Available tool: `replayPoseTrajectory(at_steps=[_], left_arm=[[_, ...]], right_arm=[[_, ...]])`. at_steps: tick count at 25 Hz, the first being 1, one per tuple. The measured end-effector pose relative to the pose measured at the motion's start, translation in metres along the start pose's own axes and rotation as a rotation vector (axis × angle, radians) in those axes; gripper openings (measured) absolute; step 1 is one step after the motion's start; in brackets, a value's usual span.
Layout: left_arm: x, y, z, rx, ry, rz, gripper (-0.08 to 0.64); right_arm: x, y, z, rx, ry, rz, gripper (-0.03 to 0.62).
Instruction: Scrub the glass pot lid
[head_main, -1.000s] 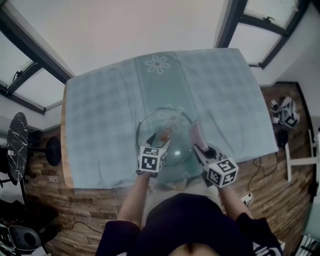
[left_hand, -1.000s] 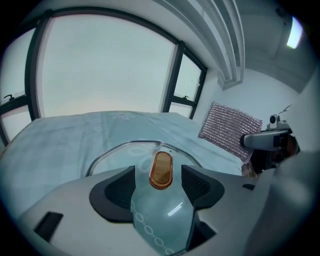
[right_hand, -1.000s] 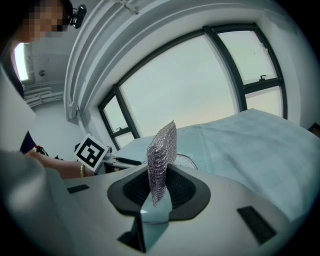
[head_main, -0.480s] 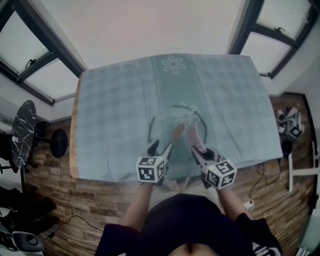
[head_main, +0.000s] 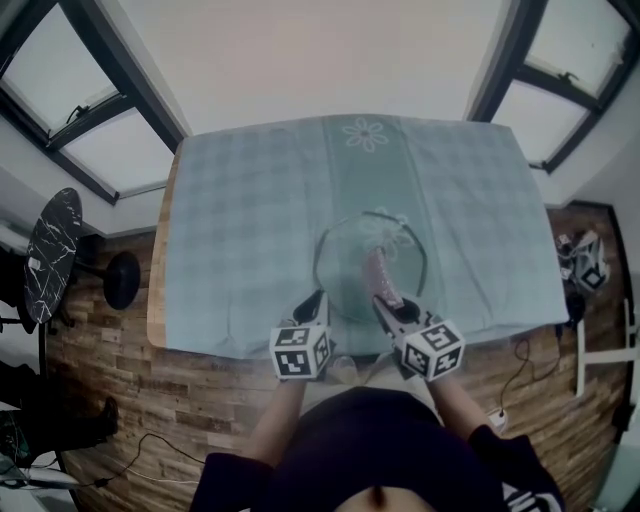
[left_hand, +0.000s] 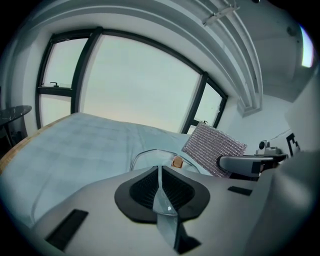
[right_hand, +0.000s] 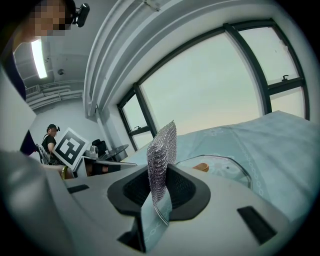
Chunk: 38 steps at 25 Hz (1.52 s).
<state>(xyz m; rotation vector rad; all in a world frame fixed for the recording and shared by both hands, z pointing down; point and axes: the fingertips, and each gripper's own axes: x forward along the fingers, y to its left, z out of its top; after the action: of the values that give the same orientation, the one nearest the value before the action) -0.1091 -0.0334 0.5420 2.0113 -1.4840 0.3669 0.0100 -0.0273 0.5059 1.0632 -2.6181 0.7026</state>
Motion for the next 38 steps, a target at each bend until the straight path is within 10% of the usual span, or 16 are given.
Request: replayPoseTrajectory(at_steps=[38], left_arm=[[-0.010,-0.001,-0.005,0.040,-0.005,-0.055,0.002]], right_arm=[[0.004,0.031,0.002,-0.063,0.004,0.013,0.080]])
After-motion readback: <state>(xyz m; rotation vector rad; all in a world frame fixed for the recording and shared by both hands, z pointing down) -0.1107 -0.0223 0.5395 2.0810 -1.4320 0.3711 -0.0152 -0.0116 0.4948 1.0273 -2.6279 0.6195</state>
